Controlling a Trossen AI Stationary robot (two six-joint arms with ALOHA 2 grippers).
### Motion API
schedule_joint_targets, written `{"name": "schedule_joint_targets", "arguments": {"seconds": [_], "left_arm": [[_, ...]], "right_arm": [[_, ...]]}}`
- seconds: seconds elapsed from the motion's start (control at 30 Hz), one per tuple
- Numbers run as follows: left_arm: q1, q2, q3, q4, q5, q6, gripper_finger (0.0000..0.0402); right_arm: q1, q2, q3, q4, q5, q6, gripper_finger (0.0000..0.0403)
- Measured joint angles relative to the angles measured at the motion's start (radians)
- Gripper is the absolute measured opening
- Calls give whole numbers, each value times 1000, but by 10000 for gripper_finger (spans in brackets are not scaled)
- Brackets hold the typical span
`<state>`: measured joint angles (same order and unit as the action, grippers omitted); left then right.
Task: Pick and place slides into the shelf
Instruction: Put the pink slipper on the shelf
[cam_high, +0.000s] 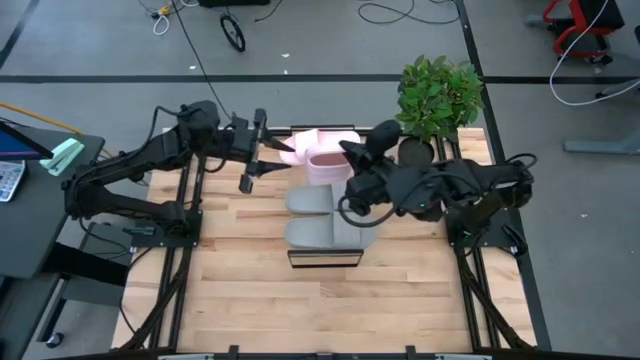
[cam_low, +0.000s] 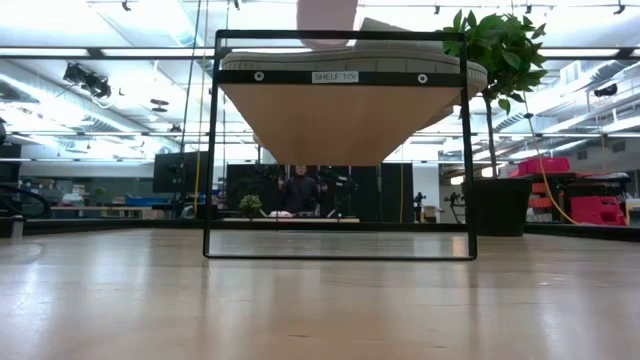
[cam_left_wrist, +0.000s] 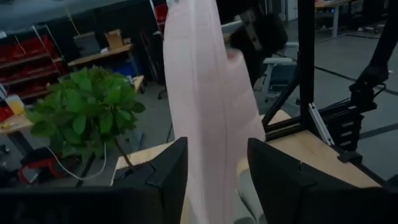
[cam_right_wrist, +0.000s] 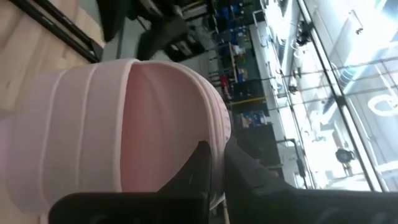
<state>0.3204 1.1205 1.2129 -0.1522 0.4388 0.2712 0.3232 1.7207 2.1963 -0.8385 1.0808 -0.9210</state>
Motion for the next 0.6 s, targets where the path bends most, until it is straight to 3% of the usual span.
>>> {"name": "schedule_joint_targets", "arguments": {"seconds": [0.6], "left_arm": [[3,4,1,70,-1,4,203]], "right_arm": [[-115,51,0,-9,-68,-23,20]]}}
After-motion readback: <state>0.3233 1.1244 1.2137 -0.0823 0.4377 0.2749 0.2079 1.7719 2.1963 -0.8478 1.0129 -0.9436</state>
